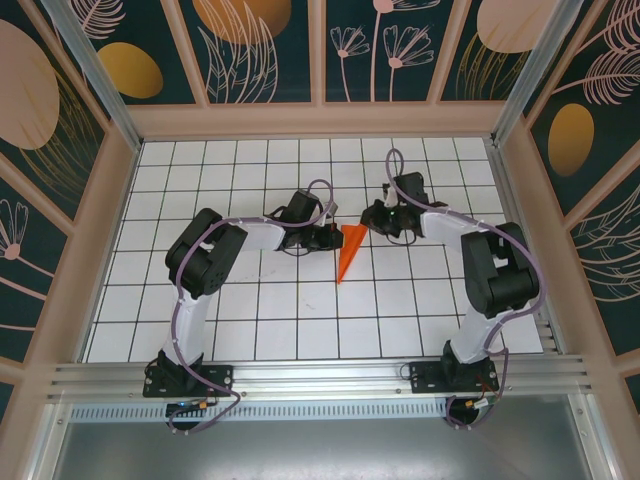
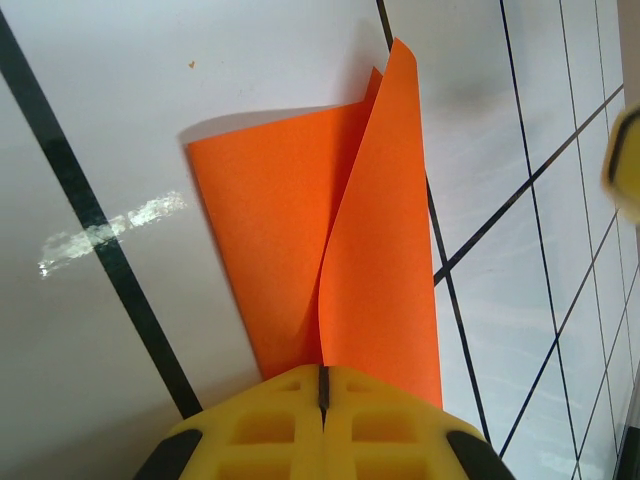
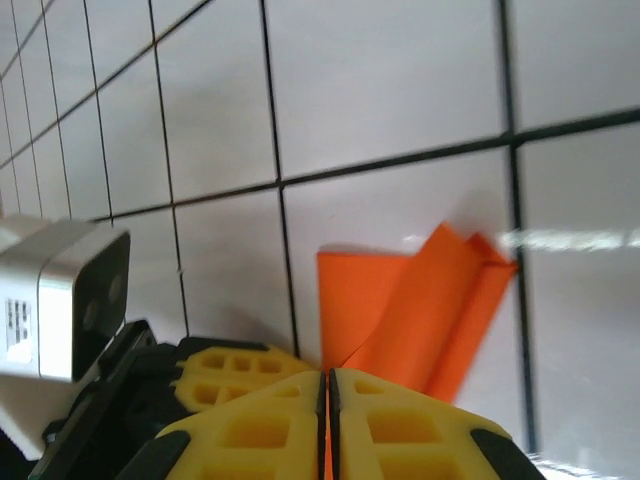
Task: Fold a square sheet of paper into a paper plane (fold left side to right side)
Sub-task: Fold the wing for the fifth time at the center of the table.
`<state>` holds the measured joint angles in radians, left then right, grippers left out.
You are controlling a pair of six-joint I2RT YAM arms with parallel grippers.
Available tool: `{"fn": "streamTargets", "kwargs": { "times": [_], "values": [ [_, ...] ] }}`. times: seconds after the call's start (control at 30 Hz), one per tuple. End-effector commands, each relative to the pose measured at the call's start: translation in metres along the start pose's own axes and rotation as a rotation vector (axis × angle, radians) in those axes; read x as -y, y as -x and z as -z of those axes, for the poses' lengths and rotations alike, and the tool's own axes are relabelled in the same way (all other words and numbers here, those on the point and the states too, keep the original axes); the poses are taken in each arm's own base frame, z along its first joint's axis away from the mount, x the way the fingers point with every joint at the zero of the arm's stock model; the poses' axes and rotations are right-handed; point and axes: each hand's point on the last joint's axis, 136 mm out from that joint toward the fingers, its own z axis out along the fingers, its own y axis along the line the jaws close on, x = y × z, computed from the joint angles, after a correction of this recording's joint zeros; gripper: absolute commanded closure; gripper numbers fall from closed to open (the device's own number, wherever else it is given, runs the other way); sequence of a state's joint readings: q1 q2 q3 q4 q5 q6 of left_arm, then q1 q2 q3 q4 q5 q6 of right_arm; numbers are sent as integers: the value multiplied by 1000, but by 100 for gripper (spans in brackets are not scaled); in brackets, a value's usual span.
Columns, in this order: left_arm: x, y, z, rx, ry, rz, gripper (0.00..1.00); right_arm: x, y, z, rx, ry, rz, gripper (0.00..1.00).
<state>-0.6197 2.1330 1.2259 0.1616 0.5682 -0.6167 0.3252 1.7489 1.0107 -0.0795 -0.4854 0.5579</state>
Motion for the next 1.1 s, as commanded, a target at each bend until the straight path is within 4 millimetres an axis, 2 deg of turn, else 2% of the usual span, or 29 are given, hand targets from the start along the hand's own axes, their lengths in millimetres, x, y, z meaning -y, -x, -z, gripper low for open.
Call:
{"fn": "streamTargets", "kwargs": {
  "times": [0.0, 0.27, 0.67, 1.07],
  "values": [
    [-30, -17, -9, -38, 69, 34, 100, -11, -17, -14, -45, 41, -10, 88],
    [-31, -17, -8, -37, 72, 35, 100, 2, -33, -38, -104, -1, -28, 89],
    [-36, -17, -7, -31, 98, 40, 100, 23, -43, -41, -116, -62, -34, 89],
    [-37, -18, -7, -32, 101, 41, 100, 31, -48, -41, -120, -82, -44, 89]
  ]
}}
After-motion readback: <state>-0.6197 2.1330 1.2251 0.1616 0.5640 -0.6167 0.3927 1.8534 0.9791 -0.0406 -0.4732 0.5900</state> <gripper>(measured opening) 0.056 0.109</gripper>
